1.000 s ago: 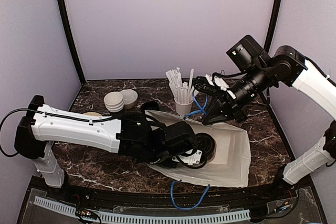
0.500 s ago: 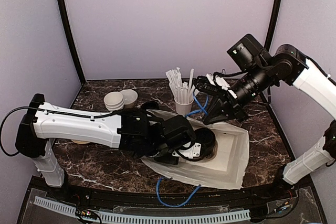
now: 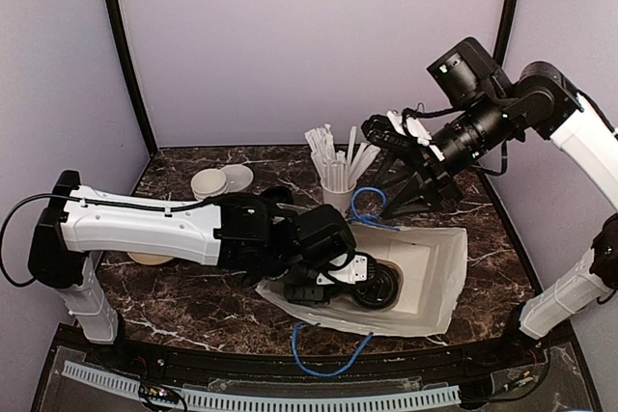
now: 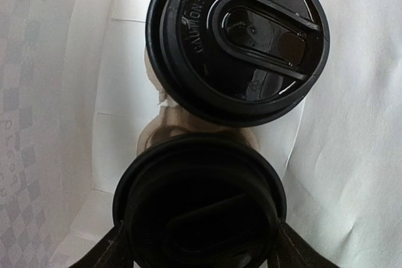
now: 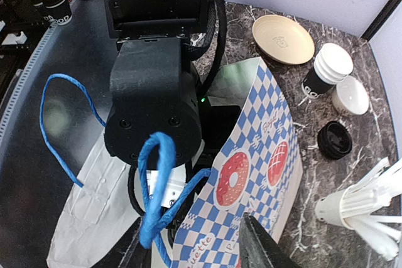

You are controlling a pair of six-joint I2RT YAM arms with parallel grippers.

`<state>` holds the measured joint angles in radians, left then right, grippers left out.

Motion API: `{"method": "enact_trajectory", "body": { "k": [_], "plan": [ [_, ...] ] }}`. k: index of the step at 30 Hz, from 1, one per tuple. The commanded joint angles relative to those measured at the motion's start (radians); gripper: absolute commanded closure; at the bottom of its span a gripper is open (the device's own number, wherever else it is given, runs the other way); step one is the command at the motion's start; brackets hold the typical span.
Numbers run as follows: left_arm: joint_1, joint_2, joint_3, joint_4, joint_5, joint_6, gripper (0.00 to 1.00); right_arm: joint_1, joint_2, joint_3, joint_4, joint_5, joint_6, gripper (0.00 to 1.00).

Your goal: Pack the takeout coffee

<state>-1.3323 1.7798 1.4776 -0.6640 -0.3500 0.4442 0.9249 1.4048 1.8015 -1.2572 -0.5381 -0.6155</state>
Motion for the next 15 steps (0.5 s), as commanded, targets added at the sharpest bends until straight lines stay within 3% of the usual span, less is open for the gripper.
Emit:
{"method": "enact_trajectory", "body": {
  "k": [1,10,15],
  "plan": [
    [0.029,-0.025,0.022,-0.053,0.068,-0.038,0.43,0.008,0.024,0.116,-0.050,0.043,-0.038,0.47],
    [0.039,-0.055,-0.009,0.004,0.076,-0.018,0.44,-0.001,0.048,0.314,-0.075,0.155,-0.008,0.36],
    [0.036,-0.088,-0.070,0.071,0.093,0.025,0.44,-0.158,0.001,0.124,0.066,0.202,0.023,0.38]
  ]
}}
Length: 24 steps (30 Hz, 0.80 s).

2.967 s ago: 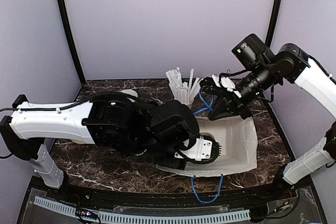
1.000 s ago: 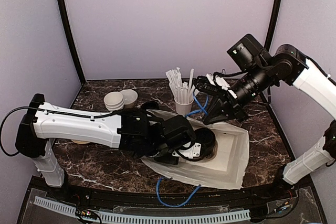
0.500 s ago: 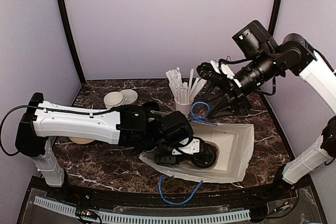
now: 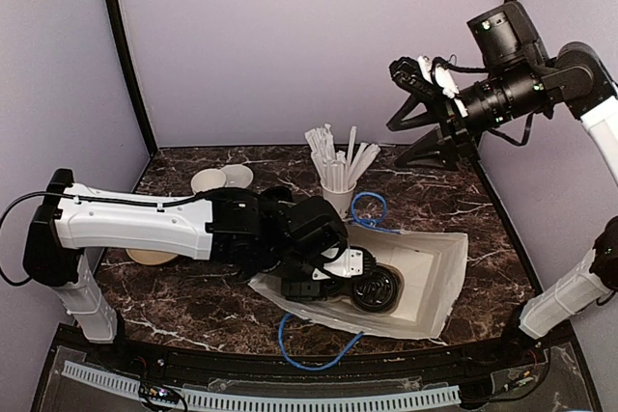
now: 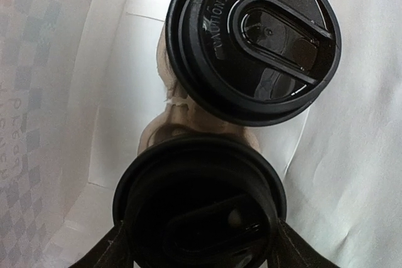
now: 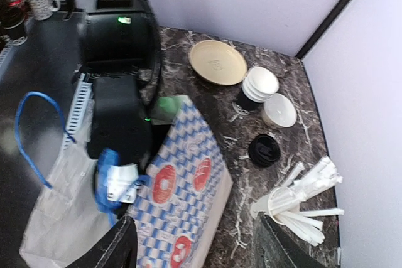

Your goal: Pack the takeout coffee

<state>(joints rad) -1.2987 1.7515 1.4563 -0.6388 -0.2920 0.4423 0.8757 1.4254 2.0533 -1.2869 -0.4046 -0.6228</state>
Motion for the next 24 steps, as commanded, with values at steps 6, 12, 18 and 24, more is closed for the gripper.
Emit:
{"method": "enact_trajectory", "body": {
  "k": [6,12,18,24],
  "plan": [
    [-0.020,-0.103,-0.119,0.082,0.017,0.037,0.45,-0.116,-0.076,-0.439,0.182,0.115,-0.039,0.42],
    [-0.046,-0.159,-0.233,0.203,-0.049,0.061,0.46,-0.012,-0.085,-0.501,0.109,0.058,-0.100,0.43],
    [-0.059,-0.190,-0.291,0.286,-0.095,0.099,0.47,0.041,-0.074,-0.507,0.090,0.068,-0.125,0.44],
    [-0.058,-0.198,-0.341,0.363,-0.070,0.125,0.47,0.043,-0.074,-0.521,0.094,0.098,-0.125,0.44]
  ]
}}
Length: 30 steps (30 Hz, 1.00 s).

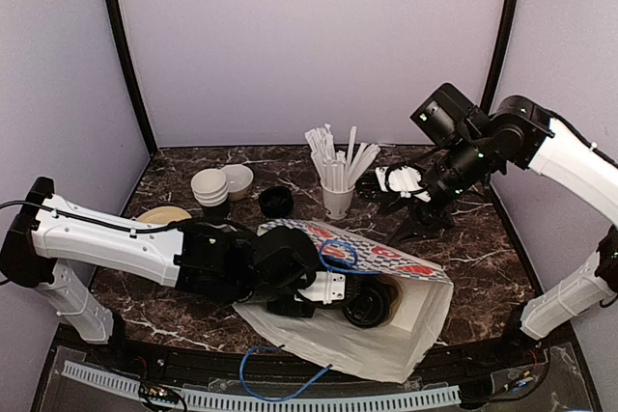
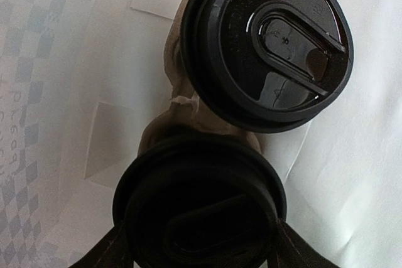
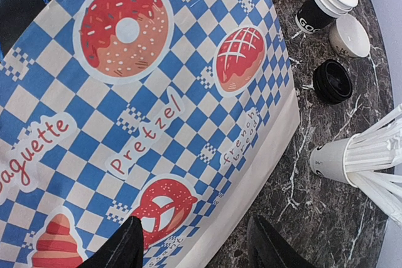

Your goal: Pack the takeout coffee

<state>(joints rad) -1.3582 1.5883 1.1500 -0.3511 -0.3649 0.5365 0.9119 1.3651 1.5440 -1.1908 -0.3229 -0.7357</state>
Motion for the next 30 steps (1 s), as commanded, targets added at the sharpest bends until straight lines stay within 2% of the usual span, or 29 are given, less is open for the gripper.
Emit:
{"method": "enact_trajectory", "body": {
  "k": [1,7,12,19,25,30],
  "plan": [
    [0.006,-0.029,-0.031,0.073,0.007,0.034,0.47,0.007,-0.013,-0.011,0.001,0.021,-0.010,0.44],
    [0.035,0.047,0.040,0.006,-0.013,0.029,0.47,0.002,-0.012,0.022,-0.003,0.045,0.010,0.44],
    [0.053,0.087,0.099,-0.018,0.025,0.021,0.47,-0.056,-0.012,0.032,-0.017,-0.010,0.010,0.44],
    [0.069,0.124,0.159,-0.071,0.056,0.034,0.48,-0.308,0.017,-0.006,0.026,-0.158,0.012,0.44],
    [0.097,0.222,0.281,-0.228,0.140,0.005,0.49,-0.497,0.115,-0.012,-0.014,-0.324,-0.014,0.44],
    [0.131,0.315,0.413,-0.357,0.231,-0.030,0.49,-0.614,0.184,-0.087,-0.028,-0.414,-0.075,0.44]
  ]
}}
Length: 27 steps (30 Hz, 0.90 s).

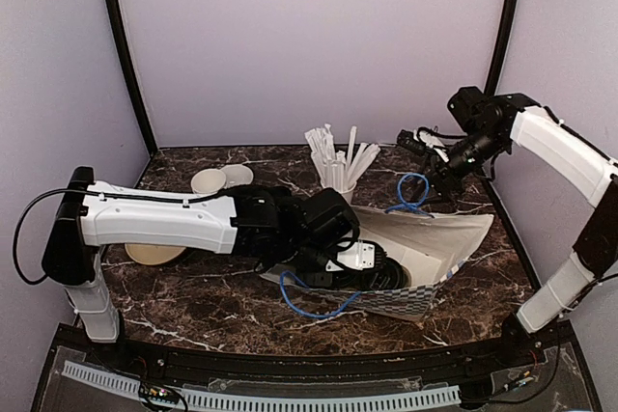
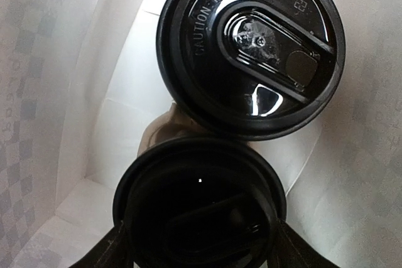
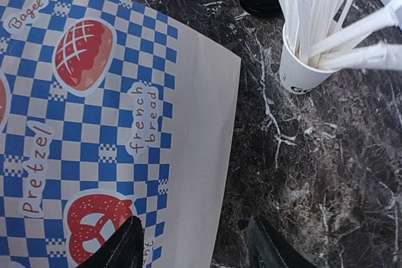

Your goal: Pack the takeout coffee

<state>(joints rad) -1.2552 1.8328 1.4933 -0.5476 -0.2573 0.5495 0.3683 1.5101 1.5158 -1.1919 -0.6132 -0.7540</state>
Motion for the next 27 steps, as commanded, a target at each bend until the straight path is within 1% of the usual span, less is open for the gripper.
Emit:
{"method": "enact_trajectory", "body": {
  "k": [1,4,5,7,11,13,16,21,24,25,26,27],
  "plan": [
    [0.035,0.082,0.114,-0.191,0.153,-0.045,0.49,-0.089,0.045,-0.078,-0.026,-0.138,-0.069,0.44],
    [0.076,0.160,0.219,-0.260,0.264,-0.066,0.49,-0.146,0.048,-0.138,-0.012,-0.179,-0.098,0.44],
    [0.090,0.180,0.288,-0.303,0.286,-0.080,0.49,-0.169,0.046,-0.157,-0.002,-0.191,-0.106,0.44],
    [0.106,0.240,0.371,-0.340,0.324,-0.101,0.50,-0.203,0.045,-0.186,0.010,-0.218,-0.115,0.44],
    [0.132,0.307,0.430,-0.323,0.385,-0.116,0.53,-0.272,0.046,-0.218,0.027,-0.287,-0.123,0.44],
    [0.143,0.326,0.428,-0.300,0.403,-0.112,0.54,-0.299,0.041,-0.233,0.033,-0.319,-0.124,0.44],
    [0.147,0.329,0.392,-0.274,0.383,-0.100,0.55,-0.323,0.014,-0.272,0.052,-0.355,-0.112,0.44],
    [0.149,0.328,0.314,-0.234,0.394,-0.082,0.56,-0.324,-0.044,-0.350,0.127,-0.380,-0.056,0.44],
    [0.156,0.320,0.300,-0.225,0.389,-0.126,0.56,-0.325,-0.061,-0.376,0.144,-0.394,-0.029,0.44],
    [0.159,0.309,0.278,-0.216,0.409,-0.139,0.56,-0.324,-0.068,-0.383,0.145,-0.402,-0.023,0.44],
    [0.162,0.279,0.254,-0.174,0.417,-0.159,0.57,-0.325,-0.075,-0.389,0.148,-0.405,-0.016,0.44],
    [0.162,0.261,0.199,-0.148,0.431,-0.167,0.57,-0.326,-0.086,-0.394,0.153,-0.406,-0.006,0.43]
  ]
}}
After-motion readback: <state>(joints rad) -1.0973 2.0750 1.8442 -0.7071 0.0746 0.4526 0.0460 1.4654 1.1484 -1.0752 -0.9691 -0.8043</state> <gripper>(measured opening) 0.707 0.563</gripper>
